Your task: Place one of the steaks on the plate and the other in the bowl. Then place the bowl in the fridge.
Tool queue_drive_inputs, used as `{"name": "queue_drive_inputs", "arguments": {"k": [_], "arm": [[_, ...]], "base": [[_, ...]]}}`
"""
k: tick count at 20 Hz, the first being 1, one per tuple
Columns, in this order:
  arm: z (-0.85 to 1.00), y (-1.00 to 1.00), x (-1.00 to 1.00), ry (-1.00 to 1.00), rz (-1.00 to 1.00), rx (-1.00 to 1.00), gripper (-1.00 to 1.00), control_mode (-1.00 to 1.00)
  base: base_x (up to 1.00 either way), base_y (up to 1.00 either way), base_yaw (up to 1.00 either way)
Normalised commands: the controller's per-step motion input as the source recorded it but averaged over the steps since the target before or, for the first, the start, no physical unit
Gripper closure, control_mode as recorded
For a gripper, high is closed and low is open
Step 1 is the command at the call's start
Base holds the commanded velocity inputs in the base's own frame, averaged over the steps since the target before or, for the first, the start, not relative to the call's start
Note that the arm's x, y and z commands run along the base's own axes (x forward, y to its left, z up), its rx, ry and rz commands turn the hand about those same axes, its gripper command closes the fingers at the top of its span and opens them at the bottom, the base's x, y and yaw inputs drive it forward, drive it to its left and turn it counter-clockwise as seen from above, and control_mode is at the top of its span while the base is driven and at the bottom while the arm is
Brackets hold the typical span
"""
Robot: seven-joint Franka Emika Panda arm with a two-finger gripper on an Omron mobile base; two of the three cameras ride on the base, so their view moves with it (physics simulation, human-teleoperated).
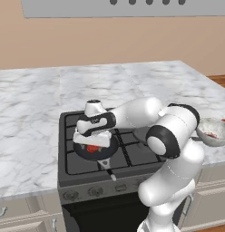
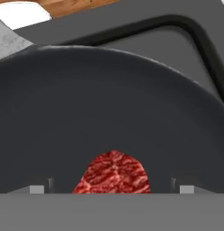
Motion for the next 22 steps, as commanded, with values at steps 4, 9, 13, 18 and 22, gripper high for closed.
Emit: {"name": "queue_drive_inputs", "arguments": {"k": [4,9,13,18,22], "arm": [[-0.08,0.00,0.00,0.00,0.00,0.00,-1.00,-1.00],[-0.29,0.00,0.08,-0.03,0.00,-0.03,-1.00,-1.00],[-0.34,0.00,0.08,-0.09,0.00,-0.09,-1.00,-1.00],[-0.05,0.00,0.00,-0.01,0.00,0.00,1.00,-1.00],[-0.07,-0.04,0.00,-0.03,0.00,0.01,1.00,-1.00]], "base": [[0.00,0.00,0.00],[0.00,0.00,0.00],[0.00,0.00,0.00],[0.00,0.00,0.00],[0.00,0.00,0.00]]}}
